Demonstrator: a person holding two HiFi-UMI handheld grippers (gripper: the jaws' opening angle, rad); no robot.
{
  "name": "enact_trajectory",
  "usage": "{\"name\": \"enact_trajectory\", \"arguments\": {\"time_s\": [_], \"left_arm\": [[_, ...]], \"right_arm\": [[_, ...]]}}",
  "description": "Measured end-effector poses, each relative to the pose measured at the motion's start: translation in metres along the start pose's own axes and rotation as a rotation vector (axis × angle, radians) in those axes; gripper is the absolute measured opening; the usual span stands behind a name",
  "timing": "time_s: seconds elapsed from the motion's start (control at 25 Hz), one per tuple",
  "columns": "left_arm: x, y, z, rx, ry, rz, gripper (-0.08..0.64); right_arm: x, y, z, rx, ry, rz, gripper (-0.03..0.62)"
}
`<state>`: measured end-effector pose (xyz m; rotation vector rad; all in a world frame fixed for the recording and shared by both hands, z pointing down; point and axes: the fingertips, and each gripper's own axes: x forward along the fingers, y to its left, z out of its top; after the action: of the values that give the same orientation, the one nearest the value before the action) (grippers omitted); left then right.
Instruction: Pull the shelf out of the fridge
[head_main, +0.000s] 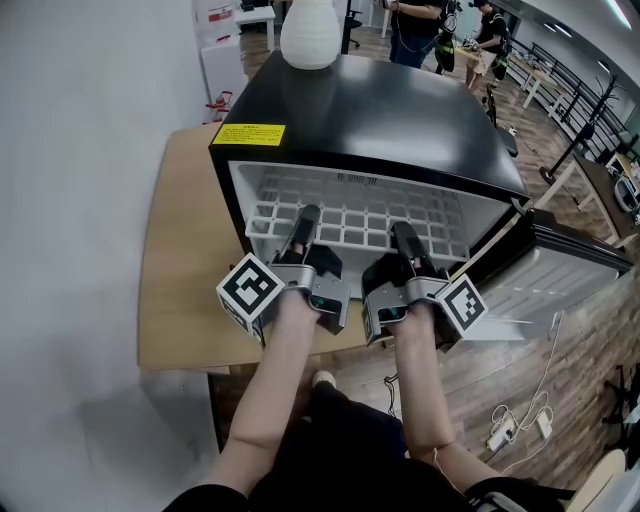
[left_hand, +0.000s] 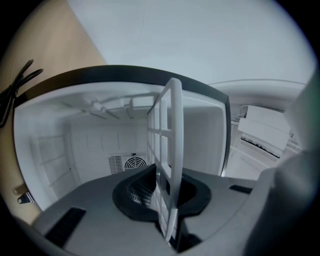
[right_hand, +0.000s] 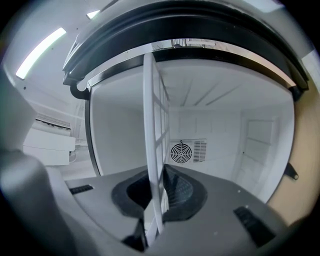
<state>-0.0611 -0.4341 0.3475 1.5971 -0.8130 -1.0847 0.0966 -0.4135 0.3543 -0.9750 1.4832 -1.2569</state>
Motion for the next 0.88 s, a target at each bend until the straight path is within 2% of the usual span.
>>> {"name": "enact_trajectory", "arguments": {"time_s": [0.88], "left_arm": [[-0.0002, -0.0065, -0.0012, -0.004, 0.016, 0.008, 0.043]], "right_arm": [[-0.0029, 0.0043, -0.0003, 0.003, -0.017, -0.018, 0.014]]}}
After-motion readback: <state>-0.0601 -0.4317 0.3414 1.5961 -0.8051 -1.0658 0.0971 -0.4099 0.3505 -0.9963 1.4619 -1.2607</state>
